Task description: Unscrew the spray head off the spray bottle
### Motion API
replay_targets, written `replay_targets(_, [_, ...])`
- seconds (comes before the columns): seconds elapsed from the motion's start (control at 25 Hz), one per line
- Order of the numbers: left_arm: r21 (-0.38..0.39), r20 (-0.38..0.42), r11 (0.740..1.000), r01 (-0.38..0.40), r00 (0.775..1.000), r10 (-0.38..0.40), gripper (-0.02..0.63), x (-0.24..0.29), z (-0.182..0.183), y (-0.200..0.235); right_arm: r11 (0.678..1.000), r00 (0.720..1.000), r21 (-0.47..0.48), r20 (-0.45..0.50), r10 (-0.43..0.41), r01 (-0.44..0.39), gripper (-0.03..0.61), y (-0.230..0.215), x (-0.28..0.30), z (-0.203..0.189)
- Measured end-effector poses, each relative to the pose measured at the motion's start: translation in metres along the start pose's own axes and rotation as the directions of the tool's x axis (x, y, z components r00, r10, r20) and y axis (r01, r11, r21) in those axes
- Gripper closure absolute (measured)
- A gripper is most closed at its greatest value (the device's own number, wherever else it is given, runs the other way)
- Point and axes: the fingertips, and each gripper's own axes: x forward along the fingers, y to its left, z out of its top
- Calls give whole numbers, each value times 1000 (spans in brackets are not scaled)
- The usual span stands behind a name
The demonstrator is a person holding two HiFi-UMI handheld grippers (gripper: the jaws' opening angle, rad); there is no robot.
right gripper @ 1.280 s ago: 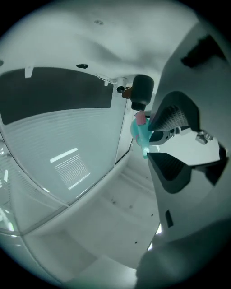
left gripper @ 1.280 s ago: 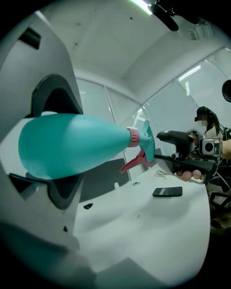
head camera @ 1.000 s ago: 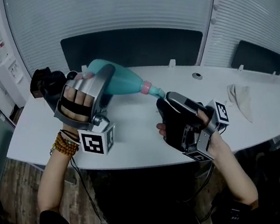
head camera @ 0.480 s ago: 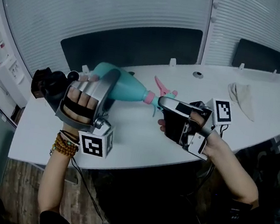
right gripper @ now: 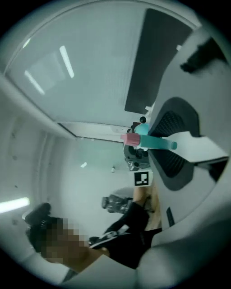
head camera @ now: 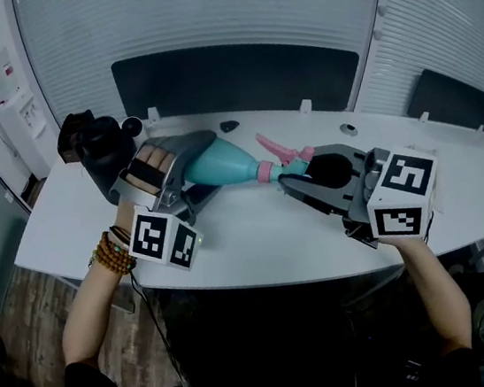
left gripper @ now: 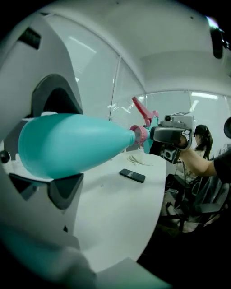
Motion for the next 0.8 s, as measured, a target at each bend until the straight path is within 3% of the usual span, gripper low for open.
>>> replay_targets(0.12, [-164, 51, 983, 84, 996, -77, 209, 3, 4, -8, 986, 995, -165, -95, -35, 19, 492, 2, -1, 6])
replay_targets(0.24, [-313, 119, 940, 137, 987, -104, 209, 1, 10, -8, 989, 995, -148, -90, -32, 18, 492, -3, -7, 15])
replay_targets(0.44, [-327, 128, 932, 154, 985, -118, 209, 2, 15, -13, 993, 993, -120, -115, -18, 4, 492, -8, -10, 11])
replay_targets(0.52, [-356, 134, 917, 180, 981, -140, 209, 4, 17, -18, 992, 987, -125, -158, -2, -18, 492, -9, -8, 7])
replay_targets(0.56, [-389, 142, 899, 201, 977, -157, 209, 6, 19, -21, 991, 980, -130, -197, 10, -36, 492, -10, -5, 5])
replay_targets(0.64, [-474, 173, 839, 266, 963, -207, 209, 13, 22, -28, 987, 950, -139, -310, 37, -84, 492, -17, 0, 2])
replay_targets(0.8, [-622, 291, 674, 399, 917, -275, 210, 22, 30, -44, 983, 840, -82, -535, 97, -166, 492, -30, 9, 1])
